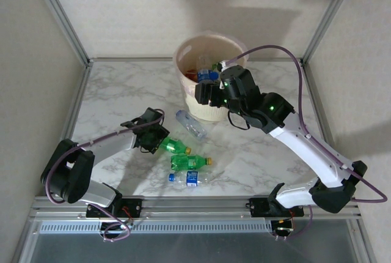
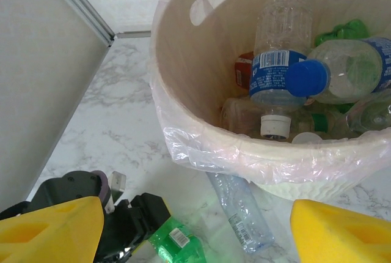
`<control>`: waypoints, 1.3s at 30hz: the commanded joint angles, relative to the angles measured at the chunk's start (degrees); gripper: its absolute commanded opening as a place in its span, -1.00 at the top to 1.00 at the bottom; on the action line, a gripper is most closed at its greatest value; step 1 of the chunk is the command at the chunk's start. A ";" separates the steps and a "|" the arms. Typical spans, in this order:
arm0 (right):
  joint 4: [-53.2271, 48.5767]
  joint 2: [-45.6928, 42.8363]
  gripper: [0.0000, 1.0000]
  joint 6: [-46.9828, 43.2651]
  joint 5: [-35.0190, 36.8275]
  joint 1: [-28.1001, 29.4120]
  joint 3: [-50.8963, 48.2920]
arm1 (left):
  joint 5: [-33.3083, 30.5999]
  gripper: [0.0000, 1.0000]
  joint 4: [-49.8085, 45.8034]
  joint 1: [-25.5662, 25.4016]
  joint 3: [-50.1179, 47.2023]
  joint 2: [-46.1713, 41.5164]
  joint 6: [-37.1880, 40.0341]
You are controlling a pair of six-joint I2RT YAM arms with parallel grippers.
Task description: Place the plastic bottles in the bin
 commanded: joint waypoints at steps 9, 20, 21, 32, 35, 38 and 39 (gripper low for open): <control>0.66 -0.34 -0.63 -2.62 -2.23 0.72 2.05 | 3.33 -0.14 -0.31 1.42 10.50 -6.43 1.87; -2.60 3.46 -0.73 -9.45 -14.59 0.19 8.85 | 15.69 -0.12 -4.40 5.89 22.18 -13.79 12.04; -2.86 3.78 -0.74 -9.86 -15.75 0.17 9.23 | 17.38 -0.11 -4.08 6.92 23.16 -14.40 12.25; -4.19 5.26 -0.60 -10.10 -21.22 -0.08 9.68 | 26.13 -0.10 -3.98 9.14 34.42 -14.41 15.06; -3.10 4.52 -0.52 -9.48 -21.51 -0.02 8.66 | 26.88 -0.10 -3.56 9.14 35.17 -14.23 15.08; -2.64 4.13 -0.35 -9.20 -23.37 -0.01 8.26 | 26.92 -0.10 -3.35 9.14 35.35 -14.05 14.96; -2.54 3.96 -0.30 -9.12 -23.96 0.01 8.00 | 26.77 -0.10 -3.13 9.12 35.20 -14.05 14.78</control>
